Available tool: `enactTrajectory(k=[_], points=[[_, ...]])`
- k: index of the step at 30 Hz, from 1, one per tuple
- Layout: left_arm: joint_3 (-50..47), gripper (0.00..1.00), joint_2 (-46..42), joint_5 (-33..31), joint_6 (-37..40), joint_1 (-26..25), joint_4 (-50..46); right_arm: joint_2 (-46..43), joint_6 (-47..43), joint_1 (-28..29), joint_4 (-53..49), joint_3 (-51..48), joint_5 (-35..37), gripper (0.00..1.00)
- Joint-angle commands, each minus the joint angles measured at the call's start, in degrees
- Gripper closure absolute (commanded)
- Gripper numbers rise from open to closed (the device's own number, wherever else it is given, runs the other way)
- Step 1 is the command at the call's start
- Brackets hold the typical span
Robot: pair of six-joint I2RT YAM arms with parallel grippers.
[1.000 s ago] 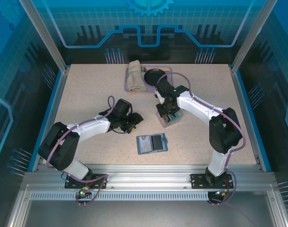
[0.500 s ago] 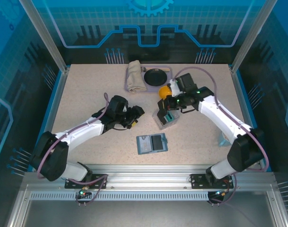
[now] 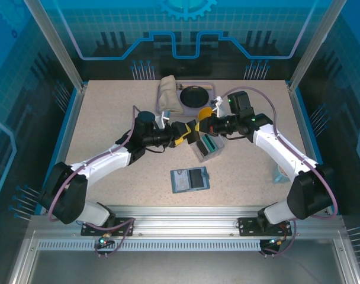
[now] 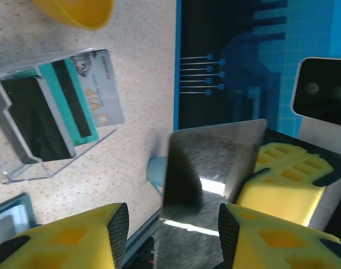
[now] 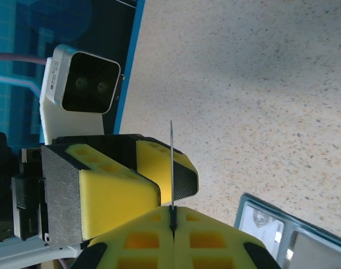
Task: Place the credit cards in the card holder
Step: Pick up the credit card from the storage box.
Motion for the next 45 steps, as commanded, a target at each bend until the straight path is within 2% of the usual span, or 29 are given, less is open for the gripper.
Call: enactTrajectory(k=[1, 6, 9, 12, 18, 23, 26, 31, 34, 36, 38, 40, 42, 44, 45], points=[[1.25, 0.59, 0.46, 3.26, 0.04, 0.42, 4.64, 0.69, 4.14, -1.41, 5.15, -1.53, -5.33, 1.00], [0.72, 0.76, 0.36, 3.45, -0.41, 0.45, 6.12, 1.33, 3.87, -2.26, 4.46, -1.78, -5.89, 1.00], [0.93, 0.90, 0.35, 3.44, 0.12, 0.41, 5.56, 1.35, 3.47, -2.91, 4.85, -2.09, -7.52, 0.96], [0.98, 0.96, 0.42, 3.66, 0.52, 0.45, 5.16, 1.27, 3.64, -3.46, 5.85, -2.51, -10.45, 0.91], [1.14, 0.98, 0.75, 4.36, 0.66, 0.50, 5.62, 1.22, 3.78, -4.25, 7.43, -2.75, -14.66, 0.84], [1.20, 0.98, 0.91, 5.76, 0.59, 0.50, 6.72, 2.01, 4.37, -4.32, 8.67, -2.48, -16.94, 0.82], [1.23, 0.98, 0.69, 6.33, 0.77, 0.52, 6.57, 2.32, 4.31, -4.44, 8.76, -2.35, -16.93, 0.86], [0.80, 0.99, 0.65, 7.86, 0.37, 0.47, 8.30, 2.68, 3.78, -4.71, 8.75, -2.52, -17.35, 0.86], [1.00, 0.98, 0.71, 8.10, 0.80, 0.50, 7.39, 2.41, 3.53, -4.71, 9.11, -2.62, -17.96, 0.93], [1.05, 0.96, 0.65, 7.97, 1.12, 0.50, 6.20, 2.25, 3.01, -4.75, 8.63, -2.66, -17.89, 0.97], [0.89, 0.82, 0.32, 6.96, 1.65, 0.59, 3.85, 2.00, 1.52, -4.80, 6.89, -2.69, -16.95, 0.99], [0.42, 0.73, -0.26, 5.66, 2.36, 0.76, 0.92, 1.47, -0.43, -4.91, 4.17, -2.88, -14.74, 1.00], [0.24, 0.55, -1.05, 3.68, 3.79, 0.76, -4.40, 0.65, -2.09, -4.86, 1.50, -3.44, -12.05, 1.00], [-0.49, 0.50, -2.07, 1.13, 5.46, 0.77, -10.16, -0.49, -3.26, -4.67, -0.71, -4.88, -8.23, 1.00], [-0.56, 0.44, -2.69, -1.20, 6.70, 0.81, -14.95, -1.09, -4.41, -4.24, -2.62, -5.51, -5.24, 1.00]])
